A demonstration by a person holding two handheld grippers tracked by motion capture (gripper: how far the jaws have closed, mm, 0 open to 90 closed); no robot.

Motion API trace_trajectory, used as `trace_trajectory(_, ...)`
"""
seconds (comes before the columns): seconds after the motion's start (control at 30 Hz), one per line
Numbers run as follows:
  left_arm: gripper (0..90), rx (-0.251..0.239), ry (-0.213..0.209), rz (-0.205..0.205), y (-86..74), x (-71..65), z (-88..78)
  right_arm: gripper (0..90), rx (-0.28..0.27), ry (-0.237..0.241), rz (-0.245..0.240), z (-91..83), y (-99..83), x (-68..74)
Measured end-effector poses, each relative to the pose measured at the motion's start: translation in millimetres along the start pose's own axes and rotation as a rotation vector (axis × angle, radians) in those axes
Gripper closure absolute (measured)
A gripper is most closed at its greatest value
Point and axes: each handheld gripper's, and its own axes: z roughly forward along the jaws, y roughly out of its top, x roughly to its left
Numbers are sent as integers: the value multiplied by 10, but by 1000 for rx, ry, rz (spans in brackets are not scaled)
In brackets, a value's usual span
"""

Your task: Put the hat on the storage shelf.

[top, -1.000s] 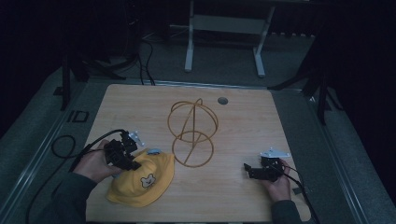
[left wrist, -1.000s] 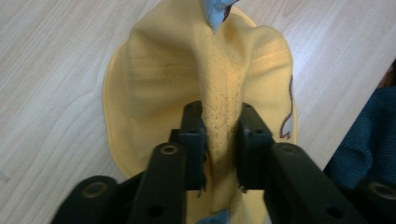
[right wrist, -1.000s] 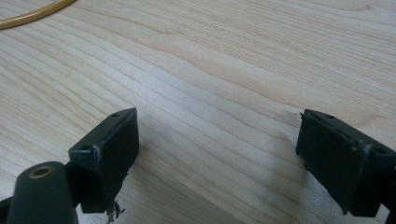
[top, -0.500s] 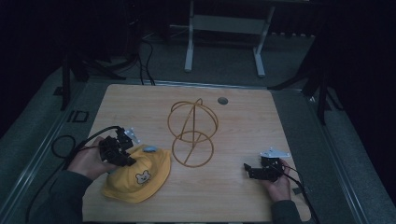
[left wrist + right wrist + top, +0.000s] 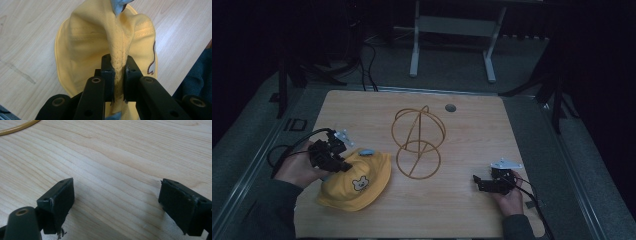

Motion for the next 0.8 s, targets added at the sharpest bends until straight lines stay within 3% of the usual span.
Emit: trace_trajectory(0.8,813,-84,36,-51,6,231,-323,133,0,1,4,0,2,2)
